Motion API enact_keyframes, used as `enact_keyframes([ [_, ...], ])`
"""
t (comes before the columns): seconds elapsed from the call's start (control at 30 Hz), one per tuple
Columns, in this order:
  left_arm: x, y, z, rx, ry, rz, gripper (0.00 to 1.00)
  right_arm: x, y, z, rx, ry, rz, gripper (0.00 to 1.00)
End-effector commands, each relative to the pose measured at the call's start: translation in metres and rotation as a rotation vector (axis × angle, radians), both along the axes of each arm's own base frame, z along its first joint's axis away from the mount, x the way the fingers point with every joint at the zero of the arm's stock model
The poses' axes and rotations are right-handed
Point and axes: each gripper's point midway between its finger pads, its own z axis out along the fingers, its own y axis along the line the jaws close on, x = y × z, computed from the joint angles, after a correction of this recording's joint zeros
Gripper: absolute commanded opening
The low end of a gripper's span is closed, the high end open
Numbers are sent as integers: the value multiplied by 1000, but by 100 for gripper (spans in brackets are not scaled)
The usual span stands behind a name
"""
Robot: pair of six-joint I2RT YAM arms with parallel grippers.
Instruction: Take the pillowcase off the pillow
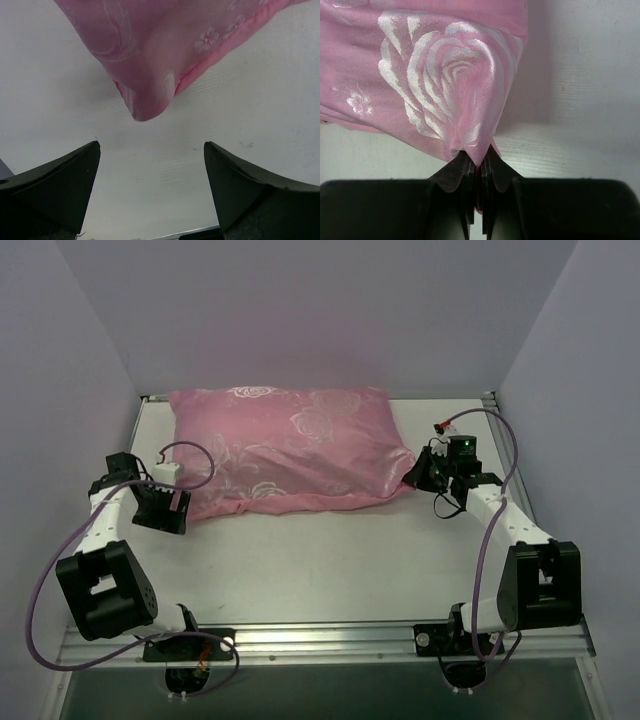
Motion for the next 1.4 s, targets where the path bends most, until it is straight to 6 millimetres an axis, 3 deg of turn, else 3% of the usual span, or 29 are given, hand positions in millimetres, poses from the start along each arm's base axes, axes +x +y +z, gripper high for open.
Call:
enact_keyframes([
  [0.0, 48, 2, 21, -21, -169, 3, 94, 13, 0, 29, 3, -73, 15, 0],
  [0.13, 71, -12, 20, -111, -227, -17, 100, 13, -2, 31, -5, -76, 6, 0],
  [0.17, 73, -17, 15, -129, -214, -22, 84, 13, -3, 31, -7, -75, 4, 0],
  [0.27, 80, -25, 7, -162, -210, -28, 63, 14, -4, 34, -10, -82, -4, 0],
  [0.3, 82, -27, 6, -173, -215, -32, 36, 14, -5, 35, -11, -85, -8, 0],
  [0.4, 90, -25, 2, -175, -232, -20, 2, 16, -5, 43, -9, -103, -9, 0],
  [0.47, 93, -23, 1, -172, -241, -12, 2, 16, -5, 49, -5, -113, -14, 0],
  [0.57, 92, -18, 12, -166, -242, 25, 2, 21, -5, 77, 4, -174, -19, 0],
  [0.63, 87, -15, 29, -171, -244, 63, 2, 18, -3, 107, 22, -220, -21, 0],
  [0.7, 82, -10, 65, -194, -305, 104, 2, 12, -1, 144, 49, -289, -28, 0],
  [0.73, 77, -10, 88, -201, -331, 111, 2, 11, -1, 175, 61, -353, -37, 0],
  [0.77, 72, -11, 119, -182, -407, 106, 2, 7, -3, 194, 70, -381, -54, 0],
  [0.8, 67, -11, 138, -168, -446, 107, 2, 0, -5, 220, 77, -436, -67, 0],
  [0.87, 52, -16, 198, -122, -580, 84, 2, -16, -9, 283, 90, -558, -94, 0],
  [0.9, 40, -21, 213, -121, -589, 83, 2, -22, -10, 303, 90, -597, -98, 0],
  [0.93, 31, -25, 255, -92, -682, 67, 2, -31, -12, 317, 83, -619, -101, 0],
  [0.97, 23, -28, 274, -84, -713, 67, 2, -47, -13, 356, 89, -704, -100, 0],
  [1.03, 3, -34, 302, -80, -742, 83, 2, -64, -15, 383, 81, -749, -103, 0],
  [1.07, -9, -39, 335, -55, -825, 73, 2, -81, -16, 416, 86, -825, -104, 0],
  [1.17, -32, -51, 373, -51, -903, 62, 2, -103, -19, 445, 98, -883, -116, 0],
  [1.2, -36, -54, 377, -59, -909, 58, 2, -103, -20, 445, 101, -875, -125, 0],
  [1.27, -36, -57, 375, -89, -891, 73, 2, -92, -25, 432, 96, -824, -164, 0],
  [1.37, -18, -51, 354, -134, -832, 108, 2, -57, -25, 393, 101, -713, -188, 0],
])
